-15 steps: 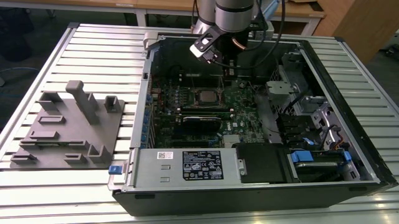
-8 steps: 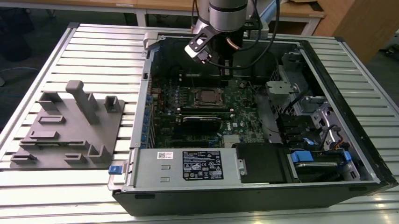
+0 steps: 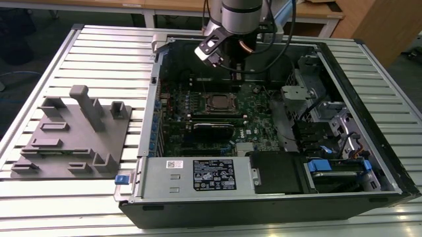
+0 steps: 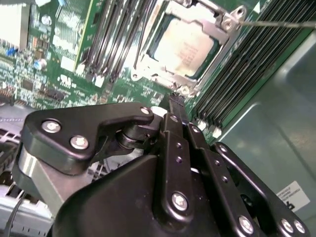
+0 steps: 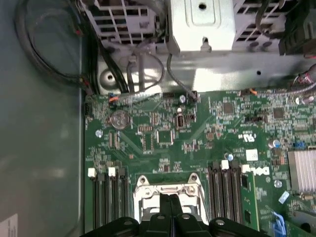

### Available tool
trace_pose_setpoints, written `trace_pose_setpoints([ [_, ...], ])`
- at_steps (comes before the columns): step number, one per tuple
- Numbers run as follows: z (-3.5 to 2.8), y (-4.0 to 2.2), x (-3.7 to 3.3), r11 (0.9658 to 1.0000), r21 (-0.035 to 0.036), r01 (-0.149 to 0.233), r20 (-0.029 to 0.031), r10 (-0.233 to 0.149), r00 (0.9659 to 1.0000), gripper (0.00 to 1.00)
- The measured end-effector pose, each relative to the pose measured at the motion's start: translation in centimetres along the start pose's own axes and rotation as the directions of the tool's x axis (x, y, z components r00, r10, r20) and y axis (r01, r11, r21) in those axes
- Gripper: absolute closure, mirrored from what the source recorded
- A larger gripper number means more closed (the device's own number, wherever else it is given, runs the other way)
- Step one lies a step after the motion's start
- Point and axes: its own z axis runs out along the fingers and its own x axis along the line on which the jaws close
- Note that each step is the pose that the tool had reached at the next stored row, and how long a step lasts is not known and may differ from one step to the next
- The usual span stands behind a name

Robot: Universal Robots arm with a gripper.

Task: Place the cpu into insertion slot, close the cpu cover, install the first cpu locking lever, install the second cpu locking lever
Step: 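Close the cpu cover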

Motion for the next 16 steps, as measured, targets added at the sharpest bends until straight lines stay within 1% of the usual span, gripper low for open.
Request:
trace_pose_setpoints([
  [2, 0.1, -0.01, 0.0, 0.9998, 0.0177, 0.001, 0.0024, -0.001, 1.0, 0.9],
  [3, 0.14, -0.01, 0.0, 0.9997, 0.0246, 0.002, 0.0032, -0.002, 1.0, 0.9],
  [4, 0.17, -0.02, 0.0, 0.9995, 0.0309, 0.002, 0.0037, -0.002, 1.0, 0.9],
  [5, 0.17, -0.02, 0.0, 0.9995, 0.0329, 0.002, 0.004, -0.002, 1.0, 0.9],
  [10, 0.18, -0.02, 0.0, 0.9995, 0.0329, 0.003, 0.0039, -0.003, 1.0, 0.9],
  [11, 0.19, -0.02, 0.0, 0.9994, 0.0329, 0.007, 0.0035, -0.008, 1.0, 0.9],
  [13, 0.21, -0.02, 0.0, 0.9989, 0.0323, 0.033, 0.001, -0.033, 0.9995, 0.9],
  [16, 0.24, -0.02, 0.0, 0.9959, 0.0312, 0.085, -0.0039, -0.085, 0.9964, 0.9],
])
